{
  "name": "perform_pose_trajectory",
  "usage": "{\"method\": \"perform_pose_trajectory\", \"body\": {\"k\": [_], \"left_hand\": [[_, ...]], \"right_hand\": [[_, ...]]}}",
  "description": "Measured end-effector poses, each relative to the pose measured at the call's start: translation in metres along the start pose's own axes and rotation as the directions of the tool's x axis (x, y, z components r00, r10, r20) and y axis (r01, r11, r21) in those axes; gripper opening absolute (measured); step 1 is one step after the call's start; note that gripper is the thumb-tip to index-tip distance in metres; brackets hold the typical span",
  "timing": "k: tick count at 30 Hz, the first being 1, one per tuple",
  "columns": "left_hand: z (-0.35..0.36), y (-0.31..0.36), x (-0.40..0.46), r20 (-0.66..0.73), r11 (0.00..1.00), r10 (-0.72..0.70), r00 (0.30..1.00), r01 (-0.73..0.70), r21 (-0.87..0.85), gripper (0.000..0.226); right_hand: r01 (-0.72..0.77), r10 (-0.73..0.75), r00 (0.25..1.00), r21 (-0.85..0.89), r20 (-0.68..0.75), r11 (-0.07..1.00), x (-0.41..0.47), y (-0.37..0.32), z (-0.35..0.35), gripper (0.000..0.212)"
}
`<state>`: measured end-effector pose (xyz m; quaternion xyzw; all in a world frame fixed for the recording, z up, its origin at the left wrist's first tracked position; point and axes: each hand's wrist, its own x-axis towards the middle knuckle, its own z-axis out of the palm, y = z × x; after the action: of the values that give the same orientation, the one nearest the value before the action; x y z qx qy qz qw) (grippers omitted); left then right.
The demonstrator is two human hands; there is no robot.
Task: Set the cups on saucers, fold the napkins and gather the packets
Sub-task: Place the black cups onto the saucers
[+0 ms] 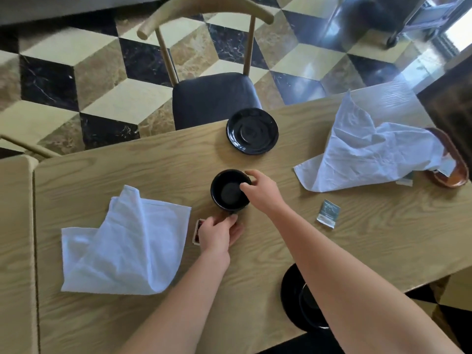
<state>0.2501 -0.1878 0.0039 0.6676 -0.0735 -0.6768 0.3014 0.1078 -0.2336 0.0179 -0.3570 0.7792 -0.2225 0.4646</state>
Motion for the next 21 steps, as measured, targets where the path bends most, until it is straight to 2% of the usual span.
{"method": "perform_pose_trajectory", "body": {"k": [3, 7, 9, 13, 15, 21], "left_hand": [[-0.001, -0.002, 0.003, -0.009, 1.000, 0.023, 1.000, -0.023, -0.006, 0.015], [-0.003, 0.005, 0.006, -0.057, 0.967, 0.208, 0.977, -0.196, 0.165, 0.036], [0.004, 0.017, 0.007, -0.051, 0.949, 0.270, 0.962, -0.257, 0.181, 0.032], [0.039, 0.060, 0.018, 0.099, 0.895, 0.405, 0.909, -0.416, 0.161, 0.014], [0.058, 0.088, 0.031, 0.136, 0.848, 0.466, 0.874, -0.486, 0.213, 0.006], [0.107, 0.147, 0.082, 0.276, 0.696, 0.539, 0.796, -0.606, 0.385, 0.008]], "right_hand": [[-0.019, 0.019, 1.000, -0.024, 0.011, 1.000, 0.013, -0.005, 0.006, 0.053], [-0.074, 0.074, 0.995, -0.004, 0.064, 0.997, 0.018, -0.005, 0.000, 0.049], [-0.100, 0.094, 0.992, 0.073, 0.081, 0.992, 0.020, -0.006, -0.010, 0.041], [-0.057, 0.060, 0.998, 0.287, -0.002, 0.956, 0.042, -0.023, -0.041, 0.032], [-0.014, 0.033, 0.998, 0.294, -0.061, 0.956, 0.058, -0.034, -0.058, 0.028], [0.048, -0.023, 0.995, 0.279, -0.093, 0.959, 0.120, -0.051, -0.086, 0.021]]}}
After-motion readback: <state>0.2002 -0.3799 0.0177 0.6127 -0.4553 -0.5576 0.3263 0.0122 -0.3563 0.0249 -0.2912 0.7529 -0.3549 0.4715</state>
